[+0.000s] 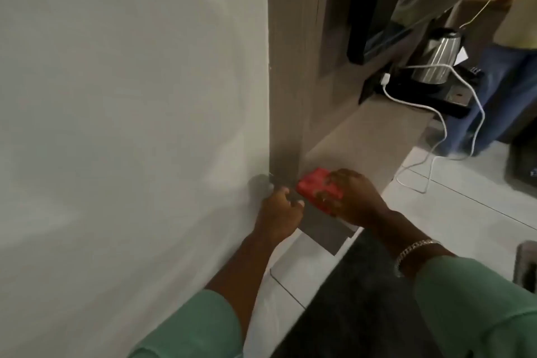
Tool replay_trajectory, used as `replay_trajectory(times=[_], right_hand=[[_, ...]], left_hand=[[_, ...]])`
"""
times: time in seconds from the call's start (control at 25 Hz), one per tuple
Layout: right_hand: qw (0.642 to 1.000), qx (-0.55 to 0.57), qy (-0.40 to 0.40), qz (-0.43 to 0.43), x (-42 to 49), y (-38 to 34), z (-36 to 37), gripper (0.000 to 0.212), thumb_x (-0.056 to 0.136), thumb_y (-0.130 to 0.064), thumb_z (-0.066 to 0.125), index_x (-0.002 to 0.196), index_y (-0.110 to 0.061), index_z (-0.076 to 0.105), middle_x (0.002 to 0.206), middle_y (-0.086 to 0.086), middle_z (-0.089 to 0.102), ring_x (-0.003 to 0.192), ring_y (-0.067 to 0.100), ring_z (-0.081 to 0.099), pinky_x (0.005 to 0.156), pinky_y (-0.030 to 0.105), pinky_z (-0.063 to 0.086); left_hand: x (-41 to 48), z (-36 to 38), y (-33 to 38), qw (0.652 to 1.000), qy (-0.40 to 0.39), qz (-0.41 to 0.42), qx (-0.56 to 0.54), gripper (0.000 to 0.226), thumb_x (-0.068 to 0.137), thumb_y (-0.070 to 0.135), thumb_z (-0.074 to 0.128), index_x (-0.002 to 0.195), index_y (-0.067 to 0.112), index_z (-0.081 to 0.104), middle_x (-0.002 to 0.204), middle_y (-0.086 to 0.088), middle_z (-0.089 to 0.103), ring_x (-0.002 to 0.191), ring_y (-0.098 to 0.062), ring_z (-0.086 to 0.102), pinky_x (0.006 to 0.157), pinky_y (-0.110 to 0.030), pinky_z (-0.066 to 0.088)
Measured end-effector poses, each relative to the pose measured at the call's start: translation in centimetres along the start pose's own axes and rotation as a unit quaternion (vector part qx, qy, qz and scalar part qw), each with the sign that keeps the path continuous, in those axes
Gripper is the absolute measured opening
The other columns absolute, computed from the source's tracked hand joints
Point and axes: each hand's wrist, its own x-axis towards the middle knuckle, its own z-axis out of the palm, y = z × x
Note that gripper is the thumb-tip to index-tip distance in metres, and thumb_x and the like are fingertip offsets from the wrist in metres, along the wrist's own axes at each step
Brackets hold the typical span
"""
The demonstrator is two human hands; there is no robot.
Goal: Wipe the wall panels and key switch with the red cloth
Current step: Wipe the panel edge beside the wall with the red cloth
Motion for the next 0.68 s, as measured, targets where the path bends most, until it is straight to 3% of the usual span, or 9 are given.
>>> replay_trajectory(times=[0.12,0.2,0.32,0.44,0.52,0.68], right_hand=[[0.997,0.01,-0.077,0.029,0.1,2.6,2.7,0.041,0.087,-0.048,0.066,0.118,-0.022,0.06,0.122,0.007,0.065,0.106,0.028,0.061,0.092,0.042,0.054],[0.996,0.027,-0.082,0.032,-0.2,3.4,3.6,0.046,0.084,-0.041,0.071,0.123,-0.018,0.06,0.126,0.011,0.063,0.114,0.033,0.056,0.095,0.037,0.046],[0.996,0.033,-0.08,0.036,-0.9,3.2,4.0,0.055,0.08,-0.041,0.065,0.129,-0.019,0.057,0.133,0.009,0.059,0.119,0.032,0.049,0.093,0.033,0.037],[0.995,0.043,-0.085,0.039,-2.0,2.7,4.2,0.051,0.083,-0.034,0.07,0.13,-0.019,0.056,0.134,0.008,0.058,0.117,0.028,0.049,0.091,0.029,0.036],[0.996,0.05,-0.067,0.027,-2.5,1.7,3.3,0.051,0.085,-0.036,0.071,0.13,-0.02,0.053,0.13,0.01,0.06,0.114,0.027,0.054,0.09,0.032,0.04],[0.999,0.03,0.003,-0.034,-4.0,-3.5,0.7,0.078,0.082,-0.053,0.069,0.146,-0.026,0.035,0.154,0.01,0.037,0.135,0.034,0.041,0.106,0.054,0.041]], left_hand=[[2.0,3.7,-1.4,0.986,-0.075,-0.095,-0.111,0.044,0.095,0.046,0.052,0.116,0.009,0.063,0.115,-0.016,0.068,0.103,-0.029,0.064,0.089,-0.039,0.052],[3.1,5.1,-1.0,0.962,-0.092,-0.137,-0.216,0.045,0.095,0.048,0.051,0.111,0.008,0.063,0.107,-0.015,0.07,0.088,-0.024,0.065,0.075,-0.035,0.055],[3.6,6.2,0.3,0.944,-0.041,-0.146,-0.294,0.026,0.092,0.038,0.061,0.094,0.012,0.061,0.09,-0.009,0.07,0.072,-0.019,0.065,0.065,-0.03,0.055],[2.7,6.2,0.7,0.943,0.018,-0.137,-0.302,0.016,0.085,0.023,0.068,0.073,0.018,0.058,0.073,-0.003,0.065,0.075,-0.022,0.065,0.072,-0.035,0.058],[1.5,4.9,0.9,0.942,0.02,-0.11,-0.318,0.012,0.08,0.02,0.071,0.074,0.015,0.062,0.077,-0.005,0.067,0.085,-0.028,0.069,0.081,-0.04,0.06],[-2.7,0.0,1.5,0.948,-0.022,-0.025,-0.317,0.024,0.081,0.024,0.069,0.102,0.014,0.064,0.105,-0.011,0.069,0.101,-0.03,0.067,0.083,-0.046,0.062]])
